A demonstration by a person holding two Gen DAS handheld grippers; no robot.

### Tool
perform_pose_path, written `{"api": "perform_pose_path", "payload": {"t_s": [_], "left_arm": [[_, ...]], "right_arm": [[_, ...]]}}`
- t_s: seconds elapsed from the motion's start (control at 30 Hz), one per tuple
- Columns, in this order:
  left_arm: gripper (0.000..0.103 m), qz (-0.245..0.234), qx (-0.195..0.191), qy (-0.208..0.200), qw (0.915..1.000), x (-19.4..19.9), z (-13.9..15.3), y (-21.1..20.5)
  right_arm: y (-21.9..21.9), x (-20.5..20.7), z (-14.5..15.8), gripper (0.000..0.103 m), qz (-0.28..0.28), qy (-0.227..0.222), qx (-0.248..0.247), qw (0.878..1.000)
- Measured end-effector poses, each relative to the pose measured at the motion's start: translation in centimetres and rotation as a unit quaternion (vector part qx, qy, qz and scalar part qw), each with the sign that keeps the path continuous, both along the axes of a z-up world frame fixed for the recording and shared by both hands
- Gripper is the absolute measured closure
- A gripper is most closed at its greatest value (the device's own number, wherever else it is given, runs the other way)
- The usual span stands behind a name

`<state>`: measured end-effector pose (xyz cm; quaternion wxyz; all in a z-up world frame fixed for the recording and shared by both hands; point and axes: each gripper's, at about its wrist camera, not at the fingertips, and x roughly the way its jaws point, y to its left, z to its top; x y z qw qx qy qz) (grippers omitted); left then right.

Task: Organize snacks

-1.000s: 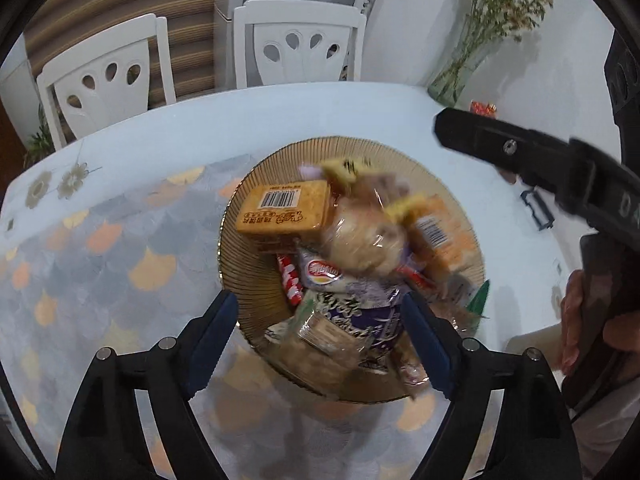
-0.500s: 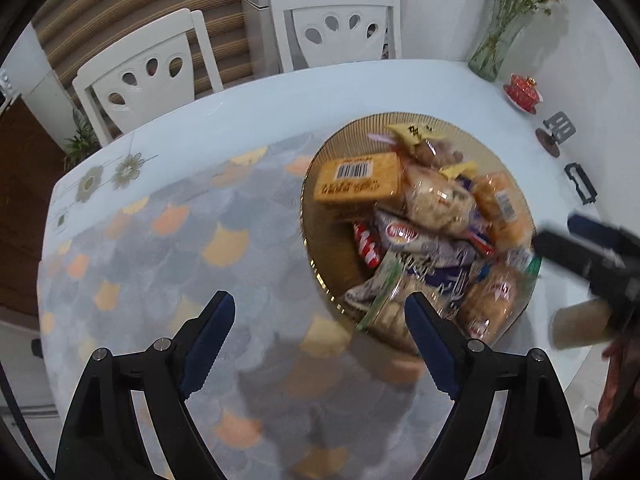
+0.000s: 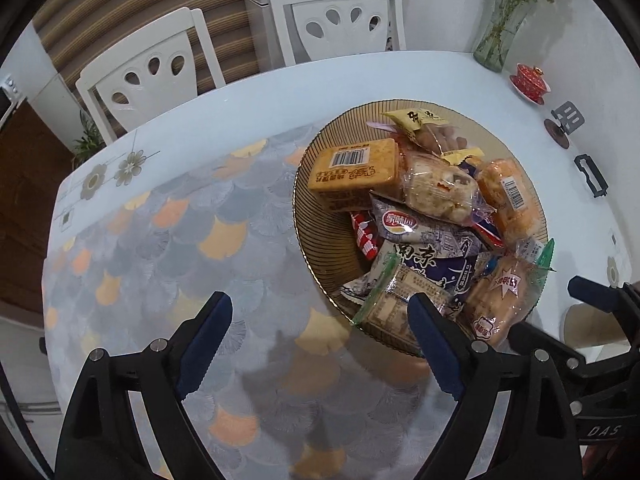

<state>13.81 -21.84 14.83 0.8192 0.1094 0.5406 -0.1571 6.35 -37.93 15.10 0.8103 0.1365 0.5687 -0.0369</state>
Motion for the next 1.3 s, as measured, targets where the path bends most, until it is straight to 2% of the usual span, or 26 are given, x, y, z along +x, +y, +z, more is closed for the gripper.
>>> {"api": "perform_pose_path", "payload": {"t_s": [0.53, 1.3], "left_arm": [[0.014, -0.008, 0.006, -0.004, 0.9999, -0.3, 0.3, -0.6], [0.014, -0.013, 0.038, -0.011, 0.9991, -1.0, 0.0, -1.4]], "right_arm": [[0.2, -0.3, 0.7, 0.000, -0.008, -0.008, 0.009, 1.000], [-0.1, -1.0, 0.4, 0.000, -0.019, -0.006, 0.017, 1.000]]}}
